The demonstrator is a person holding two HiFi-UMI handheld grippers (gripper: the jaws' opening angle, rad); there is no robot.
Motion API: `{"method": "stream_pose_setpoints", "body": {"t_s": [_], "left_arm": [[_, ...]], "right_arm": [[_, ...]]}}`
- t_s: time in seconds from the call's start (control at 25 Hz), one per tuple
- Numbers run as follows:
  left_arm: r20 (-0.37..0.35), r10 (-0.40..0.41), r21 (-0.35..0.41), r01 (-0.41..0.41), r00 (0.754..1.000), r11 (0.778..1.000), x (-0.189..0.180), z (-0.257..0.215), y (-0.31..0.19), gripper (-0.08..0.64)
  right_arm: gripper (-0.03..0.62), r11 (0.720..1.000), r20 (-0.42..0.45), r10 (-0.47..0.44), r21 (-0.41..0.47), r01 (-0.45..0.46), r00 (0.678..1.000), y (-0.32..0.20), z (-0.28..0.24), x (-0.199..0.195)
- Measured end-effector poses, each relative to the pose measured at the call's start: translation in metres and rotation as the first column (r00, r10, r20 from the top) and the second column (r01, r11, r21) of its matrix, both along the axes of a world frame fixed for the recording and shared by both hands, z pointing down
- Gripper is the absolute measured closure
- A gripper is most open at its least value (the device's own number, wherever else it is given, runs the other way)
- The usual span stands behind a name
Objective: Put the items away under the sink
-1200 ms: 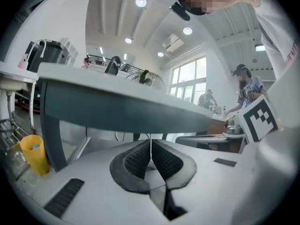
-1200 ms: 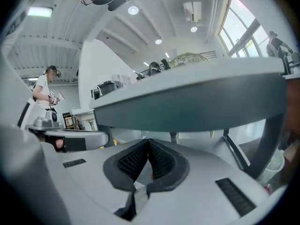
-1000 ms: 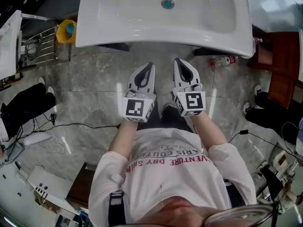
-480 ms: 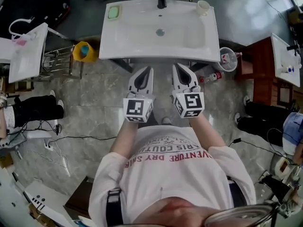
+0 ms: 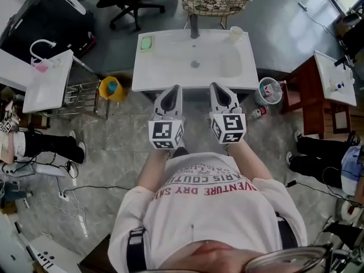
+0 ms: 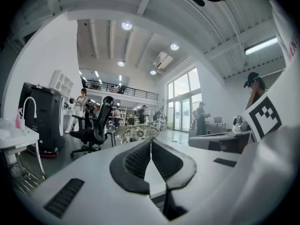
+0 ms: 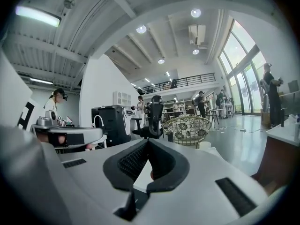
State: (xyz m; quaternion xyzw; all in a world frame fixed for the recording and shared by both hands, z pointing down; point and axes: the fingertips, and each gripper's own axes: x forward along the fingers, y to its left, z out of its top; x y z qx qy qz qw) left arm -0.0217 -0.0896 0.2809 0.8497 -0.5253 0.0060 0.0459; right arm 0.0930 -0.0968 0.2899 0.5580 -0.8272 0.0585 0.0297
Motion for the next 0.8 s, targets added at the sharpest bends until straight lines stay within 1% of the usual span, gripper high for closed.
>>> {"method": "stream_pose_setpoints", "body": {"t_s": [0.28,0.52,0.68,0.8], "left_arm": [[0.015,0.026,0.003,-0.026,1.0,1.0,-0.001,-0.004,0.005,0.532],[0.007,0.025,0.005,-0.025,1.0,1.0,0.003,-0.005,0.01,0.532],[0.01,0.02,-0.001,-0.02,1.0,1.0,0.005,-0.006,0.013,0.532],[0.014,0.02,-0.008,-0.02,1.0,1.0,0.008,-0.004,0.013,0.532]], "right_arm": [[0.568,0.999,-0.009,0.018,0.033,-0.018,1.0,0.005,-0.01,-0.003],[0.568,1.0,-0.009,0.011,0.019,-0.01,1.0,0.012,-0.007,0.0],[0.568,1.0,-0.032,0.001,0.007,-0.001,0.999,0.014,-0.005,0.001],[0.568,1.0,-0.019,0.006,-0.006,-0.006,1.0,0.012,-0.002,0.006]]}}
